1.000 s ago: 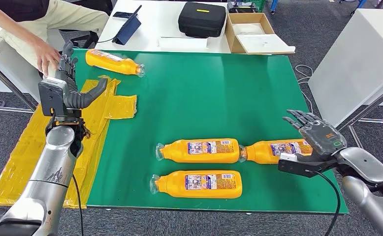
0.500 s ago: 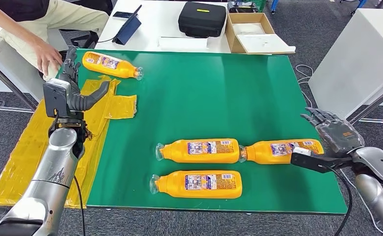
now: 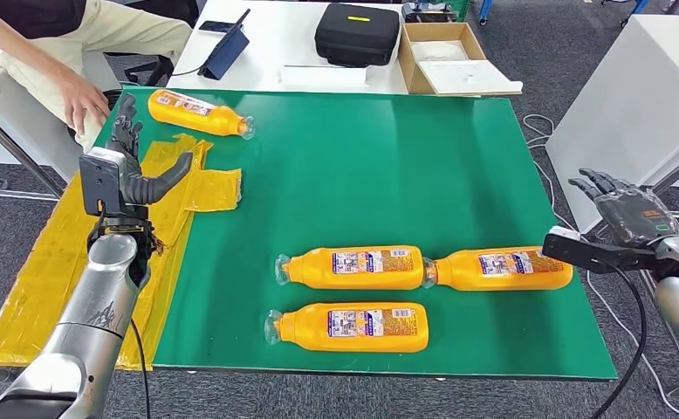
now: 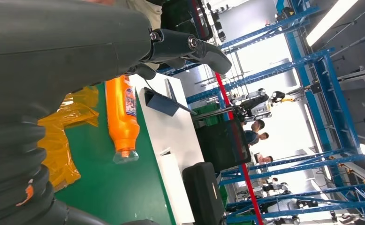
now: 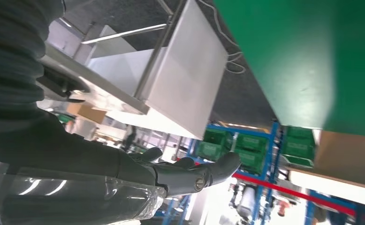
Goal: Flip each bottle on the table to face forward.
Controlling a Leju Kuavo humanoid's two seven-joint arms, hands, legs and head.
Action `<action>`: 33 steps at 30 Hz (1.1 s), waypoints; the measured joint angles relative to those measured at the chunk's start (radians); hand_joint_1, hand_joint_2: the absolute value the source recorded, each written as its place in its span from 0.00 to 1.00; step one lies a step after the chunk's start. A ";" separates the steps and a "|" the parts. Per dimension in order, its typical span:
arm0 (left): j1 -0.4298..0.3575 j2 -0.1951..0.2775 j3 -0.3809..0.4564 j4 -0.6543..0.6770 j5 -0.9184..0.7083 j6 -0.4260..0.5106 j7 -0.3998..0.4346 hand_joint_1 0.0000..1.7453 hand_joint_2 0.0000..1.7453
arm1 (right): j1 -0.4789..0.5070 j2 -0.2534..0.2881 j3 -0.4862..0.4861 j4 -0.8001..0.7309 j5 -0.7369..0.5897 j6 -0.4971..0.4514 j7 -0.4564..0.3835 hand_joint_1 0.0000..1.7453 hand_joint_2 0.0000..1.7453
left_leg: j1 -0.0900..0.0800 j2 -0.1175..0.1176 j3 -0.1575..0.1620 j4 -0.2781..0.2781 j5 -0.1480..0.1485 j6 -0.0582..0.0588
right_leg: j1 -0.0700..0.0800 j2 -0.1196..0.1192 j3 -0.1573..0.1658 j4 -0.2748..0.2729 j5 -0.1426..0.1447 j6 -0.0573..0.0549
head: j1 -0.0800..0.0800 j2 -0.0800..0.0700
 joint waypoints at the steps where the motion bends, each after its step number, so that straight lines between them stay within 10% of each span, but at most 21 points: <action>1: -0.001 0.000 0.000 0.002 -0.002 0.000 0.001 0.00 1.00 | -0.024 0.009 0.010 0.026 0.009 0.005 0.000 0.00 1.00 | 0.000 0.000 0.000 0.000 0.000 0.000 | 0.000 0.000 0.000 0.000 0.000 0.000 | 0.000 0.000; 15: -0.021 -0.001 0.005 0.049 -0.004 0.000 0.001 0.00 1.00 | -0.207 0.123 0.149 0.279 -0.007 0.032 -0.037 0.00 1.00 | 0.000 -0.001 0.000 0.000 0.001 0.001 | 0.000 0.000 0.000 0.000 0.000 0.000 | 0.000 0.000; 33: -0.037 -0.001 0.008 0.079 0.011 0.001 -0.004 0.00 1.00 | -0.273 0.136 0.285 0.355 -0.098 0.143 -0.068 0.00 1.00 | 0.000 -0.001 0.000 0.000 0.001 0.001 | 0.000 0.000 0.000 0.000 0.000 0.000 | 0.000 0.000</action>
